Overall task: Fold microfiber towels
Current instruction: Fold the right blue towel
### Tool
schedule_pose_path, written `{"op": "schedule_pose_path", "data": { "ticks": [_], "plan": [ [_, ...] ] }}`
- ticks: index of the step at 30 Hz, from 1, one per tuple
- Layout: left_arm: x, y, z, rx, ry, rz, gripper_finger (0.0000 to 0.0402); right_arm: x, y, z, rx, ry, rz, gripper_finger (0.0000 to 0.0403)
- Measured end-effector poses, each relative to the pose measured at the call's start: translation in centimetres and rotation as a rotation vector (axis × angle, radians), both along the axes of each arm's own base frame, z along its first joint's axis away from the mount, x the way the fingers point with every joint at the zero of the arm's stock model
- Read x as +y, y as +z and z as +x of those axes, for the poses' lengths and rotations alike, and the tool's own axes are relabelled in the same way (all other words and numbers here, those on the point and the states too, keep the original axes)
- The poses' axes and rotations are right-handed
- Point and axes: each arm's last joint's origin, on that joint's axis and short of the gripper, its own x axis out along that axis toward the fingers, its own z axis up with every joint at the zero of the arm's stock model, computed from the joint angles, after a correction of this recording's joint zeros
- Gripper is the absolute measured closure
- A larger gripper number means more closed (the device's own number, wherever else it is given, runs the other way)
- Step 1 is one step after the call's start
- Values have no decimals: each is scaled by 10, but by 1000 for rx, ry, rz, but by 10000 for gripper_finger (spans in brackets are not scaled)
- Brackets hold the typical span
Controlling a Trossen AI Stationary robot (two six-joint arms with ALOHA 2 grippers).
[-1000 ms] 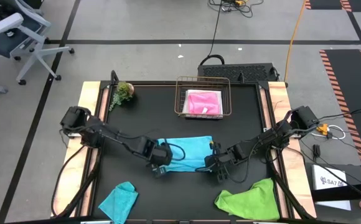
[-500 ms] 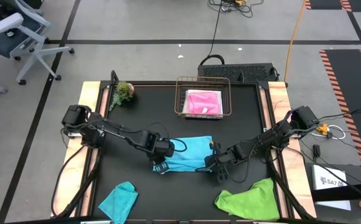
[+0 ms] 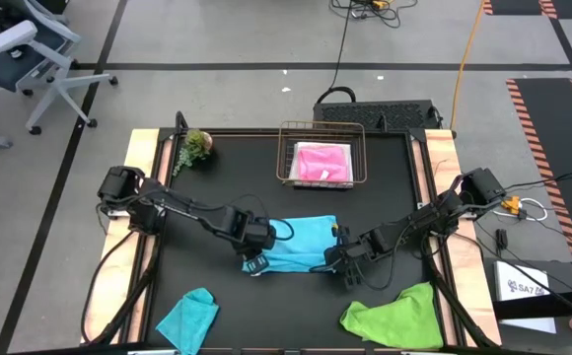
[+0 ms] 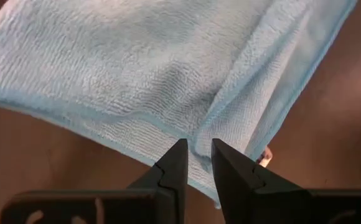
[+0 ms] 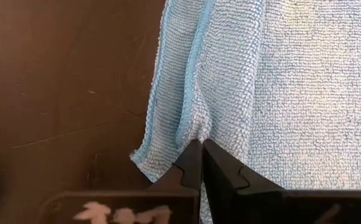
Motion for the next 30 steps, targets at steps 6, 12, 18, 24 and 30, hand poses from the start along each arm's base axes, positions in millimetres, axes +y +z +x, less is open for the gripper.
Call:
{"op": "schedule_pose_path", "data": {
  "ticks": [6, 12, 18, 24, 30],
  "plan": [
    [6, 0, 1, 15, 30, -64, 329, -1, 0, 0, -8, -10, -18, 403],
    [2, 1, 1, 10, -39, -114, 322, 0, 0, 0, -8, -9, -19, 403],
    [1, 0, 1, 0, -30, -59, 262, 0, 0, 0, -8, -8, -19, 403],
    [2, 0, 1, -8, -7, -12, 216, 0, 0, 0, -8, -8, -18, 403],
    [1, 0, 1, -7, -7, 0, 252, 0, 0, 0, -8, -19, -15, 403]
  ]
}}
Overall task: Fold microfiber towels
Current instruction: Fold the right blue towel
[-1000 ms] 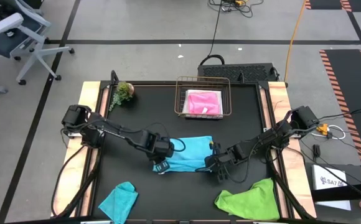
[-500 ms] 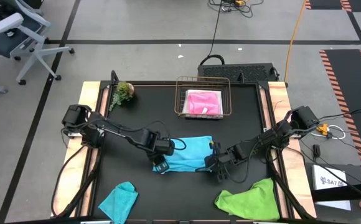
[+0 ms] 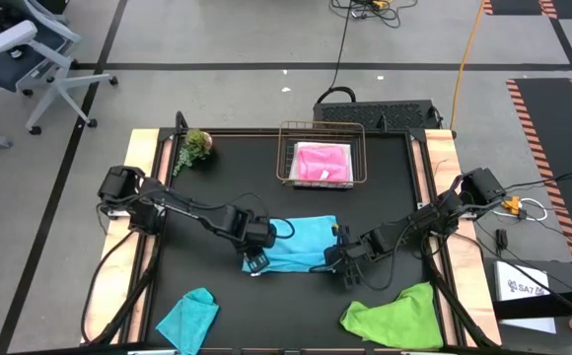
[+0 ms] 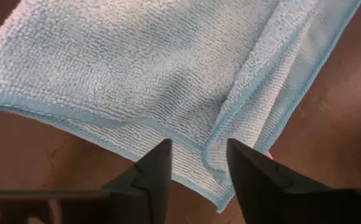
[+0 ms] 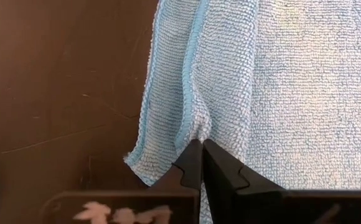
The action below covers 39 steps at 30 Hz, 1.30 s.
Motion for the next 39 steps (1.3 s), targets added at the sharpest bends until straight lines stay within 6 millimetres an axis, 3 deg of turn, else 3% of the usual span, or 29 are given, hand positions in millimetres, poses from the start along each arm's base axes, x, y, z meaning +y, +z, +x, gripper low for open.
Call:
{"op": "schedule_pose_path", "data": {
  "ticks": [4, 7, 19, 27, 31, 37, 39],
  "plan": [
    [-8, 0, -2, 0, -56, -21, 297, 0, 0, 0, -1, 0, 0, 403],
    [-12, 0, -3, 1, -66, -27, 306, 0, 0, 0, -1, 0, 0, 403],
    [-13, -7, -5, -15, -5, 9, 225, 0, 0, 0, -3, -1, 1, 403],
    [-12, -21, -12, 25, 69, -49, 219, -1, 7, 0, -34, -26, -4, 403],
    [-13, -18, -8, -8, 83, -37, 257, -1, 8, -1, -37, -28, -2, 403],
    [-14, -14, -4, -74, 63, -43, 374, -1, 8, -1, -35, -51, 14, 403],
    [-13, -12, -5, -77, 50, -38, 392, -1, 8, -1, -36, -51, 15, 403]
  ]
}}
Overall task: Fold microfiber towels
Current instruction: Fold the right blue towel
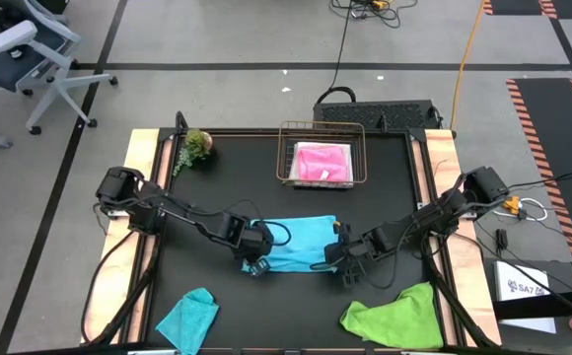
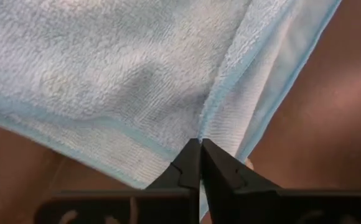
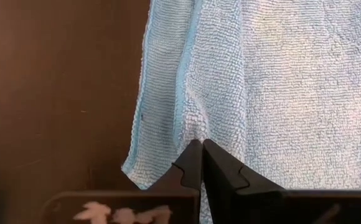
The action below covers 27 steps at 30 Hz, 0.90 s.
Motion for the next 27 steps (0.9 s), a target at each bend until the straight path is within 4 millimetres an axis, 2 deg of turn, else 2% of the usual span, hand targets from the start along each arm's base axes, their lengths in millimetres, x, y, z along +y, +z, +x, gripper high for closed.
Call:
{"op": "schedule_pose_path", "data": {
  "ticks": [4, 14, 17, 21, 27],
  "plan": [
    [2, 3, 1, -22, -7, 19, 396, -1, 7, -1, -24, -3, 11, 403],
    [10, 16, -3, -53, -1, 71, 399, -16, 45, -6, -160, -60, 73, 403],
    [16, 21, -11, -17, 10, 109, 400, -22, 51, -7, -184, -59, 63, 403],
    [29, 41, -22, -40, 43, 169, 400, -32, 56, -5, -205, -74, 50, 403],
    [51, 80, -41, -163, 107, 289, 401, -49, 64, -3, -245, -79, 16, 403]
  ]
}}
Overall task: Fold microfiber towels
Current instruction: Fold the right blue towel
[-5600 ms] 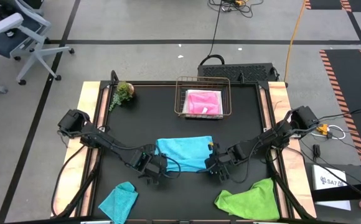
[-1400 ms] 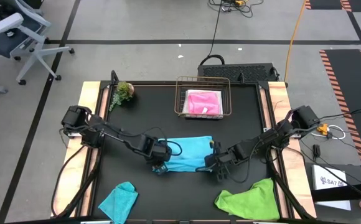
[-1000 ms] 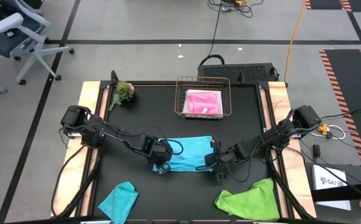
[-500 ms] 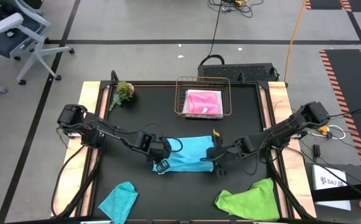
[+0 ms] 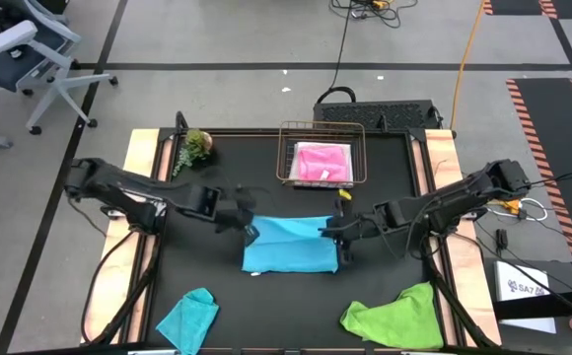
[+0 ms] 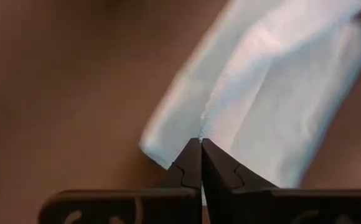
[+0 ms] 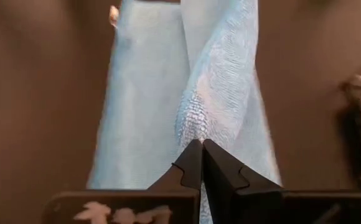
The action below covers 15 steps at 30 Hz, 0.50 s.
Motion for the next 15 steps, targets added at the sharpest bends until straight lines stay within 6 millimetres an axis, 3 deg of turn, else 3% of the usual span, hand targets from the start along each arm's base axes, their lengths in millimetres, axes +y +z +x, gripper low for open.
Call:
{"op": "schedule_pose_path", "data": {
  "ticks": [6, 15],
  "plan": [
    [25, 21, -17, -32, 35, 134, 401, -26, 11, 3, -69, -31, -60, 403],
    [52, 16, -15, 32, 22, 229, 401, -66, 18, 2, -80, -79, -168, 403]
  ]
}}
